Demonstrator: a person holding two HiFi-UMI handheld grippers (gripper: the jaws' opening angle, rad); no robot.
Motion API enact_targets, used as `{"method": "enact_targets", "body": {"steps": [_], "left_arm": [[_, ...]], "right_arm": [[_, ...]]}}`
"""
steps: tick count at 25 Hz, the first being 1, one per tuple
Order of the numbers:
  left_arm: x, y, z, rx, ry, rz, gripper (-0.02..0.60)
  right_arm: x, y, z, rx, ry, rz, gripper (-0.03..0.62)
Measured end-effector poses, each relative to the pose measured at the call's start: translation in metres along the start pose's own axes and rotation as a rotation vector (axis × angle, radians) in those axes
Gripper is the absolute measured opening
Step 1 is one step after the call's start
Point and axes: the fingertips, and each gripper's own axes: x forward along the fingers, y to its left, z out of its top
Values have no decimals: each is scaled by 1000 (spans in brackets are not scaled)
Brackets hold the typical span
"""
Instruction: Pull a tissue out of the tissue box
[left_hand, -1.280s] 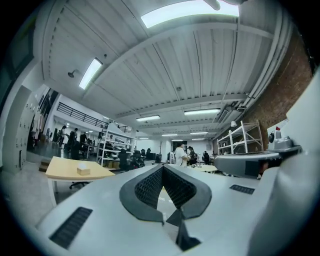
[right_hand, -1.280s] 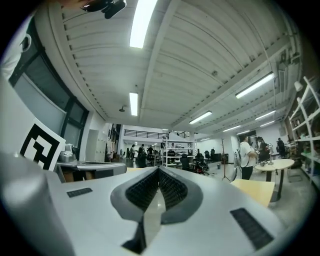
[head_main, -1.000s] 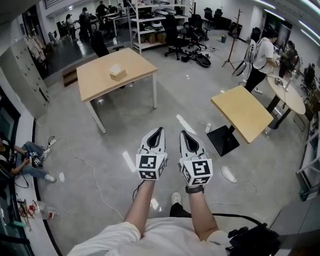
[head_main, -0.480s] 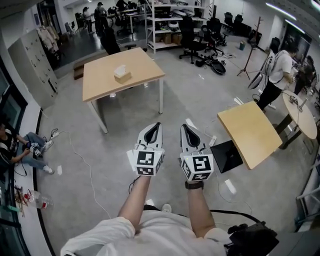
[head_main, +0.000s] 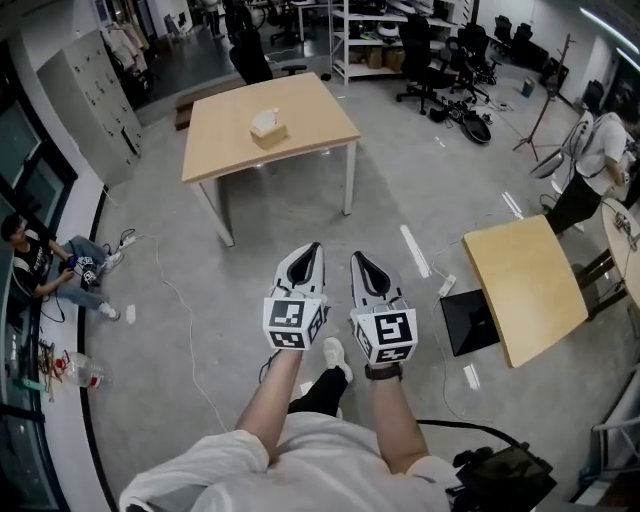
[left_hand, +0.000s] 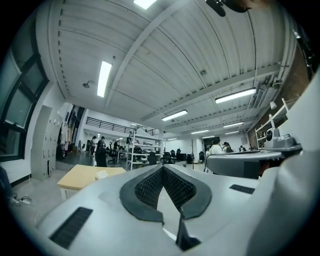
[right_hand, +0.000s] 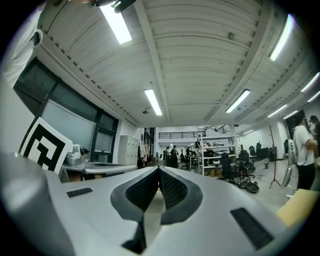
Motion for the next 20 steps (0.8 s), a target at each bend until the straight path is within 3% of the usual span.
{"method": "enact_targets", "body": {"steps": [4,9,16,20], "left_arm": [[35,14,-22,3,9,46,-2],[90,49,-34,-38,-13,149,-2],[162,114,-21,-123,-76,292,-2],[184,146,-5,-125,-120,379,-2]], "right_arm": [[37,-32,-20,15,5,12,3],[101,-59,-32,-32,58,110,3],[200,-88,-20,-90,82,254,3],[242,-93,-7,-89,51,328,3]]}}
